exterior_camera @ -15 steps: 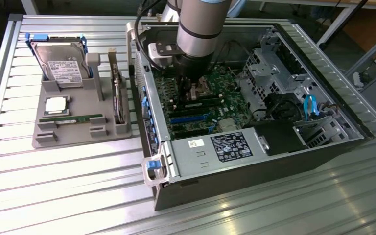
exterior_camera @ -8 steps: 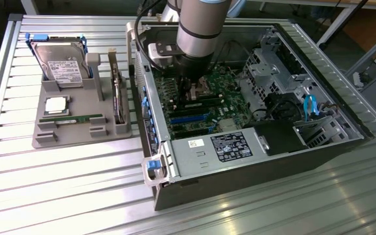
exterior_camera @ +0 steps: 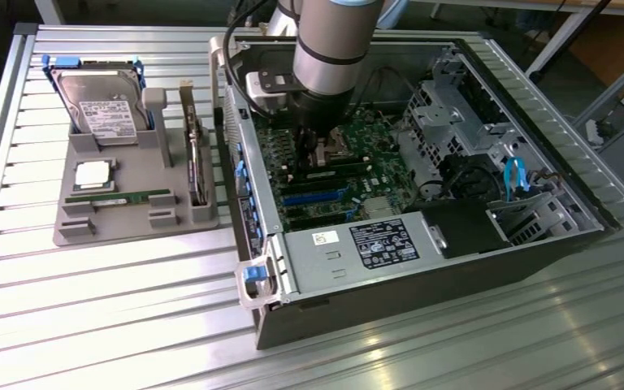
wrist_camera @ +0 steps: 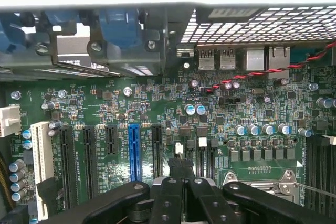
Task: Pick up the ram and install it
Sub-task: 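Press down the ram until it locks into place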
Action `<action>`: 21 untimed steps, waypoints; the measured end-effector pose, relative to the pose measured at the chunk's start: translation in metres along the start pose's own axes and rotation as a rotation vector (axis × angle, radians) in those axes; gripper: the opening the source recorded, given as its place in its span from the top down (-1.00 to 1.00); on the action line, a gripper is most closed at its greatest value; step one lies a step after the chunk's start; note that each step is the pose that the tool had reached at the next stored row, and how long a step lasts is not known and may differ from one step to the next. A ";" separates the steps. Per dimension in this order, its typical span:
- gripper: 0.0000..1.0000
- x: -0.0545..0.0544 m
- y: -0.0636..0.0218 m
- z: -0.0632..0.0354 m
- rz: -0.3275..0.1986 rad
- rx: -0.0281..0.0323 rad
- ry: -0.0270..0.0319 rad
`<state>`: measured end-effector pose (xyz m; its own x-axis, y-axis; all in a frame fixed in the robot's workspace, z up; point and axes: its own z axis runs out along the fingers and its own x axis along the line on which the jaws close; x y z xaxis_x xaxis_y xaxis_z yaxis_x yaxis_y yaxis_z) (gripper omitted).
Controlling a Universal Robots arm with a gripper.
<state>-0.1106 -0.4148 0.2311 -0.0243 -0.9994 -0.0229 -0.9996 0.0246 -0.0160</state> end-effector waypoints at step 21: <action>0.81 -0.002 -0.0015 -0.0906 0.000 -0.0001 0.0009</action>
<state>-0.1105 -0.4149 0.3217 -0.0242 -0.9995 -0.0220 -0.9996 0.0245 -0.0159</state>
